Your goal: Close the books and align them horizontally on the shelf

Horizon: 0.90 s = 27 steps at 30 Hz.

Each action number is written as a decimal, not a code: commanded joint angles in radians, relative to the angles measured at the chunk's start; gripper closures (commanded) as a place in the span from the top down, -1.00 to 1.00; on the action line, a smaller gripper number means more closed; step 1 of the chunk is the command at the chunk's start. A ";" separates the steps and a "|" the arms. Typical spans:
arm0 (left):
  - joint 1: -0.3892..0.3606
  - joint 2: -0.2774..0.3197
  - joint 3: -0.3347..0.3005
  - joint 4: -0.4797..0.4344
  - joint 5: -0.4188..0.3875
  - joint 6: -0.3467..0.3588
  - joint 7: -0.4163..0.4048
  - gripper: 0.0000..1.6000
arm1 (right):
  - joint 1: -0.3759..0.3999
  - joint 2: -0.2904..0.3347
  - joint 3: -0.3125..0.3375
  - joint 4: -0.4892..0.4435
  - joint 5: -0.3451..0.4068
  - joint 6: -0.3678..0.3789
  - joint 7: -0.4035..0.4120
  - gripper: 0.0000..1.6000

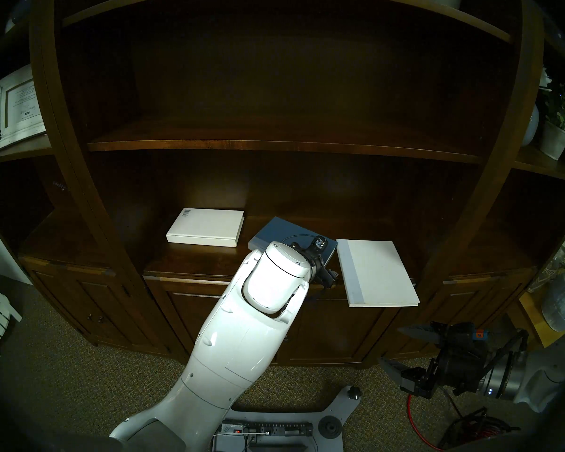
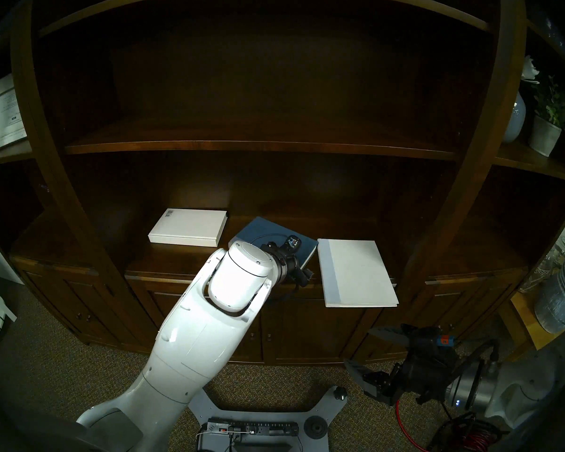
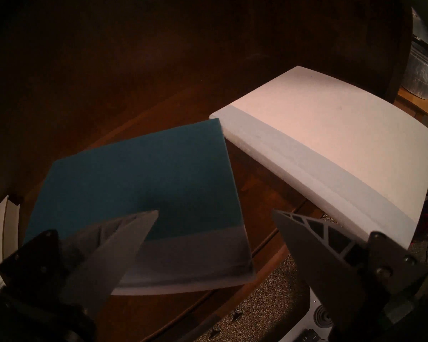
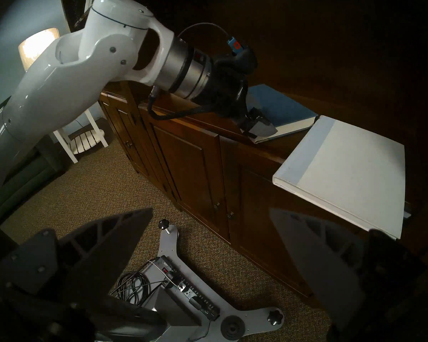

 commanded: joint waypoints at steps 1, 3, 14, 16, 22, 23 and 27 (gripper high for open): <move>-0.113 -0.061 0.003 0.044 -0.008 -0.022 0.039 1.00 | 0.008 0.003 0.000 -0.004 -0.002 -0.016 -0.002 1.00; -0.128 -0.070 0.002 0.071 -0.011 -0.026 0.052 1.00 | 0.008 0.003 0.000 -0.004 -0.002 -0.016 -0.002 1.00; -0.200 -0.113 -0.022 0.216 -0.036 -0.045 0.139 1.00 | 0.008 0.003 0.000 -0.004 -0.004 -0.016 -0.004 1.00; -0.211 -0.121 -0.032 0.233 -0.043 -0.044 0.158 1.00 | 0.008 0.003 0.000 -0.004 -0.004 -0.015 -0.004 1.00; -0.247 -0.155 -0.077 0.288 -0.060 -0.039 0.217 1.00 | 0.007 0.003 0.000 -0.004 -0.004 -0.014 -0.004 1.00; -0.254 -0.161 -0.085 0.299 -0.063 -0.040 0.227 1.00 | 0.007 0.003 0.000 -0.004 -0.004 -0.014 -0.005 1.00; -0.277 -0.184 -0.125 0.350 -0.073 -0.046 0.266 1.00 | 0.007 0.003 0.000 -0.004 -0.005 -0.014 -0.005 1.00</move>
